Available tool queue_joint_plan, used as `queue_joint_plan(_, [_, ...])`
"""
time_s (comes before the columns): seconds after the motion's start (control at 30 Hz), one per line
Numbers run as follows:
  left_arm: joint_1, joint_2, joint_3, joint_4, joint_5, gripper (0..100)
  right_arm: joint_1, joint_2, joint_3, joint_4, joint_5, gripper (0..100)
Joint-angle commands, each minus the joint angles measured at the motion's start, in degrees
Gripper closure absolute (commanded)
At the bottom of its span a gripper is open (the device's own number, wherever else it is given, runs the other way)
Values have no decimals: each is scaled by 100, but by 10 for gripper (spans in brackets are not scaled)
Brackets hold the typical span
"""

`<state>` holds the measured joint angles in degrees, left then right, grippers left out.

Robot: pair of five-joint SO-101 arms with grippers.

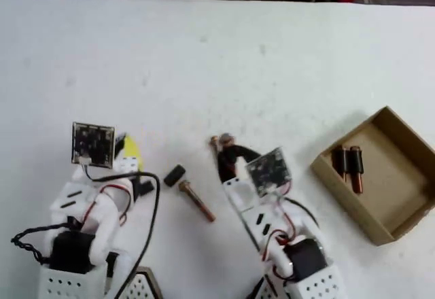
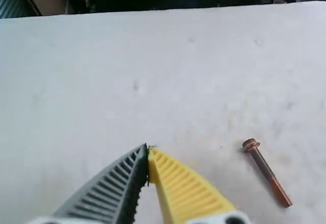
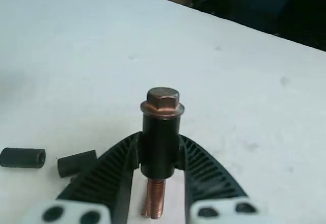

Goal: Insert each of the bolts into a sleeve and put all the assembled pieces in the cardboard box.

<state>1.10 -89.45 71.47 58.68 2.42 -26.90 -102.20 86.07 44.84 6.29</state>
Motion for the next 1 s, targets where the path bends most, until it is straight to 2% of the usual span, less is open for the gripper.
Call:
queue_joint_plan(0.0, [-75, -66, -193, 352, -18, 978, 585, -92, -1055, 462, 62, 982])
queue_joint_plan(0.13, [-75, -66, 413, 255, -53, 978, 1033, -84, -1837, 1103, 79, 982])
queue_joint_plan(0.23, [-75, -66, 879, 0, -53, 978, 1209, 92, -2365, 1402, 475, 982])
queue_joint_plan(0.47, [-75, -66, 1240, -193, -53, 978, 2167, 2360, -4123, 1807, 624, 981])
queue_joint_plan(0.73, [-804, -66, 1345, -123, -53, 978, 3820, 5200, -5618, 1736, 668, 981])
queue_joint_plan(0.83, [-892, -66, 1424, -105, -53, 978, 4321, 6044, -5793, 1235, 677, 981])
queue_joint_plan(0.97, [-884, -75, 1415, -141, -53, 978, 4637, 6932, -5802, 514, 897, 981])
